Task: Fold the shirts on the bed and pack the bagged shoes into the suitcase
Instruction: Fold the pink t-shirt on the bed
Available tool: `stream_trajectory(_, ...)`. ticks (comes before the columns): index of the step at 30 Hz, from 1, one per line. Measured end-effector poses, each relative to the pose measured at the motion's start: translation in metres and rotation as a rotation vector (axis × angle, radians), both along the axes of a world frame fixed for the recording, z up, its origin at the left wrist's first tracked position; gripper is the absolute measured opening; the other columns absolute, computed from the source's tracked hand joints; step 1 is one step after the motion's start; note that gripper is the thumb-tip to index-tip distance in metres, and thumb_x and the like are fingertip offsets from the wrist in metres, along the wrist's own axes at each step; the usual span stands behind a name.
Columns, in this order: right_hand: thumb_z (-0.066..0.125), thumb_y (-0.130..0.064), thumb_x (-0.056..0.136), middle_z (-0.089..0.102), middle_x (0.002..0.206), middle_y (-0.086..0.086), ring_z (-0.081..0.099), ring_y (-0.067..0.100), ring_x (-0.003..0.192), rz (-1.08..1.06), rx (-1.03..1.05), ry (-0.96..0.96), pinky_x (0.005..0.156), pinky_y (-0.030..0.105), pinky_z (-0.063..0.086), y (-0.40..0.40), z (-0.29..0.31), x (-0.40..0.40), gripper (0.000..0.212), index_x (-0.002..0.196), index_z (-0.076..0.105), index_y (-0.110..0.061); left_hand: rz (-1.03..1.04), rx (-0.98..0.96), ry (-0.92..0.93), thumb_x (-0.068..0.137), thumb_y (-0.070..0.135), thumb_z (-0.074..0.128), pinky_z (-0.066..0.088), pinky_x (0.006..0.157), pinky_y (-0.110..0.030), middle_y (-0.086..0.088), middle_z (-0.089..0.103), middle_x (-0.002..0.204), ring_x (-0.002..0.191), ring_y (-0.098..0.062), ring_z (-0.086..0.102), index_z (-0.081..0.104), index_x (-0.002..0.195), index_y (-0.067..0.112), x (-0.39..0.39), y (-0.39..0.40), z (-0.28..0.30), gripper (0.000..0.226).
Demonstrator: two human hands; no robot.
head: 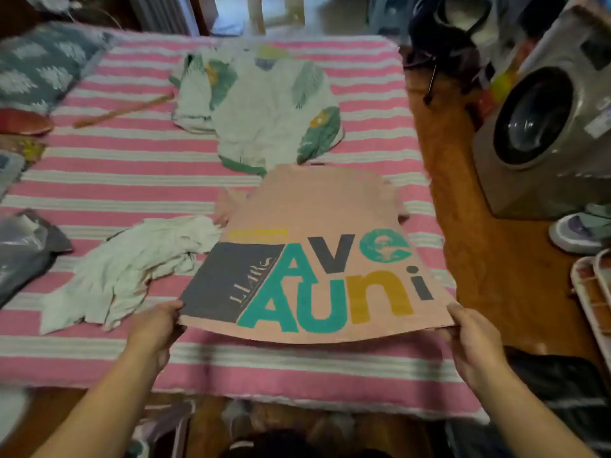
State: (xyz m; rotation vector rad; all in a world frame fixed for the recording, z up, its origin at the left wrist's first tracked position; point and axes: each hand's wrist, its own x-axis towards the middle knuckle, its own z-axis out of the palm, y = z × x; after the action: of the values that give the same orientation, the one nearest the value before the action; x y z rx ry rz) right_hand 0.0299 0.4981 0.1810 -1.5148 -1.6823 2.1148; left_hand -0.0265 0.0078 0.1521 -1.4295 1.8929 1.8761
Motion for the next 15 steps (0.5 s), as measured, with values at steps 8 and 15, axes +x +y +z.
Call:
stream_trajectory(8, 0.052, -0.008, 0.101, 0.067, 0.111, 0.019, 0.067, 0.029, 0.093, -0.002, -0.093, -0.458, 0.06, 0.033, 0.061, 0.007, -0.245, 0.061, 0.01, 0.103, 0.061, -0.002, -0.158, -0.201, -0.346, 0.083, 0.012, 0.069, 0.061, 0.081, -0.045, -0.019, 0.073, 0.089, 0.075, -0.028, 0.07, 0.069, 0.08, 0.012, 0.075, -0.01, -0.237, 0.004)
stream_trajectory(15, 0.065, 0.006, 0.084, 0.069, 0.098, 0.013, 0.067, 0.033, 0.092, 0.069, 0.223, -0.707, 0.088, 0.047, 0.058, 0.001, -0.282, 0.079, 0.022, 0.096, 0.064, -0.013, -0.72, -0.733, -0.461, 0.077, -0.002, 0.077, 0.052, 0.089, -0.043, -0.015, 0.073, 0.1, 0.096, -0.036, 0.068, 0.072, 0.111, 0.007, 0.09, -0.005, -0.229, 0.035)
